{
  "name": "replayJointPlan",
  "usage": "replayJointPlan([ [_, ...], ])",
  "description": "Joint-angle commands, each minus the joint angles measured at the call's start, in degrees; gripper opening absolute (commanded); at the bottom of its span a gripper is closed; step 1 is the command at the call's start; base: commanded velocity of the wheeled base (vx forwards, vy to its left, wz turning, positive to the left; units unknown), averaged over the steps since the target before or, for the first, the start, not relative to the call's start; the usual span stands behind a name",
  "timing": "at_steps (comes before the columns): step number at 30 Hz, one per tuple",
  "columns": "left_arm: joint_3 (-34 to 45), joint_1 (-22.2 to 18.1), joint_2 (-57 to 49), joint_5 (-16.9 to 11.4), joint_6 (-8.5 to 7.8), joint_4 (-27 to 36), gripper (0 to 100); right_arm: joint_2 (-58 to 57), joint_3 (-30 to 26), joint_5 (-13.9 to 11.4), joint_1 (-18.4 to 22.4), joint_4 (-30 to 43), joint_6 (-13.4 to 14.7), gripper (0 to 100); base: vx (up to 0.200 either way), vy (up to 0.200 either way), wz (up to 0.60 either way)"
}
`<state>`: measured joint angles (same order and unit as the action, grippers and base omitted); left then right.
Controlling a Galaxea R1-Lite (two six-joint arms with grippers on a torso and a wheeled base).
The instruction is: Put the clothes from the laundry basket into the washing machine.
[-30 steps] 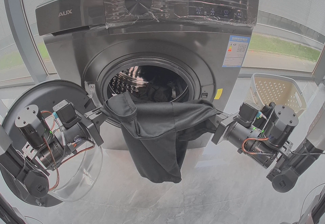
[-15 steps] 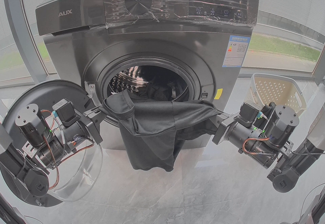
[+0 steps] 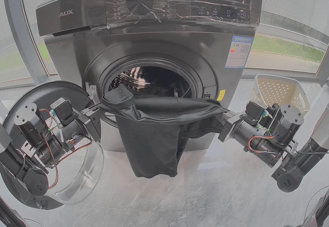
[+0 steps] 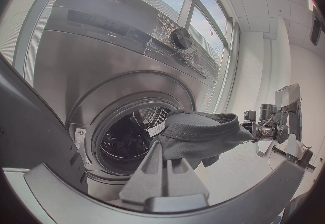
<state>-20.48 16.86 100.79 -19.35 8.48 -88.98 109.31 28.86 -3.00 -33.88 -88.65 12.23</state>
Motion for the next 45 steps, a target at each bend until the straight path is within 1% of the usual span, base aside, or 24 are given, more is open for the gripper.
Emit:
replayJointPlan([
  [1, -0.09, -0.07, 0.11, 0.01, 0.04, -0.14, 0, 0.11, 0.06, 0.01, 0.04, -0.03, -0.01, 0, 0.000, 0.000, 0.00],
  [22, 0.79, 0.02, 0.11, -0.08, -0.05, -0.05, 0, 0.11, 0.15, 0.01, -0.58, -0.03, -0.10, 0, 0.000, 0.000, 0.00],
  [23, 1.67, 0.10, 0.28, -0.17, -0.22, -0.05, 100, 0.11, 0.76, 0.10, -0.84, -0.03, -0.19, 0, 0.000, 0.000, 0.00],
  [25, 2.81, 0.54, 1.07, -0.25, -0.05, -0.05, 100, 0.29, 1.82, 0.10, -1.72, -0.03, -0.27, 0, 0.000, 0.000, 0.00],
  [27, 3.43, 0.81, 2.66, -0.34, 0.13, 0.03, 100, 0.37, 3.49, 0.10, -3.48, -0.03, -0.27, 0, 0.000, 0.000, 0.00],
  [31, 4.66, 0.89, 8.72, -0.25, -0.49, -0.14, 100, 1.96, 9.03, 0.01, -6.90, 0.06, -0.54, 0, 0.000, 0.000, 0.00],
  [34, 4.13, 0.98, 12.24, -0.43, -1.01, -0.32, 100, 2.92, 12.01, -0.78, -8.75, 0.76, -0.54, 0, 0.000, 0.000, 0.00],
  [35, 4.13, 0.98, 12.24, -0.43, -1.01, -0.32, 100, 2.92, 12.01, -0.78, -8.75, 0.76, -0.54, 0, 0.000, 0.000, 0.00],
  [36, 4.13, 1.69, 13.64, -0.60, -1.10, -0.32, 100, 3.45, 13.60, -1.40, -9.36, 0.94, -0.63, 0, 0.000, 0.000, 0.00],
  [40, 3.96, 3.53, 16.81, -0.69, -1.19, -0.41, 100, 4.68, 16.50, -1.48, -10.33, 0.76, -0.71, 0, 0.000, 0.000, 0.00],
  [42, 3.69, 4.50, 17.95, -0.69, -1.19, -0.41, 100, 4.68, 16.85, -1.48, -10.60, 0.85, -0.71, 0, 0.000, 0.000, 0.00],
  [44, 3.69, 4.50, 17.95, -0.69, -1.19, -0.41, 100, 4.68, 16.85, -1.48, -10.60, 0.85, -0.71, 0, 0.000, 0.000, 0.00],
  [45, 3.25, 5.38, 19.35, -0.60, -1.28, -0.41, 100, 4.77, 17.81, -1.48, -10.86, 0.85, -0.71, 0, 0.000, 0.000, 0.00],
])
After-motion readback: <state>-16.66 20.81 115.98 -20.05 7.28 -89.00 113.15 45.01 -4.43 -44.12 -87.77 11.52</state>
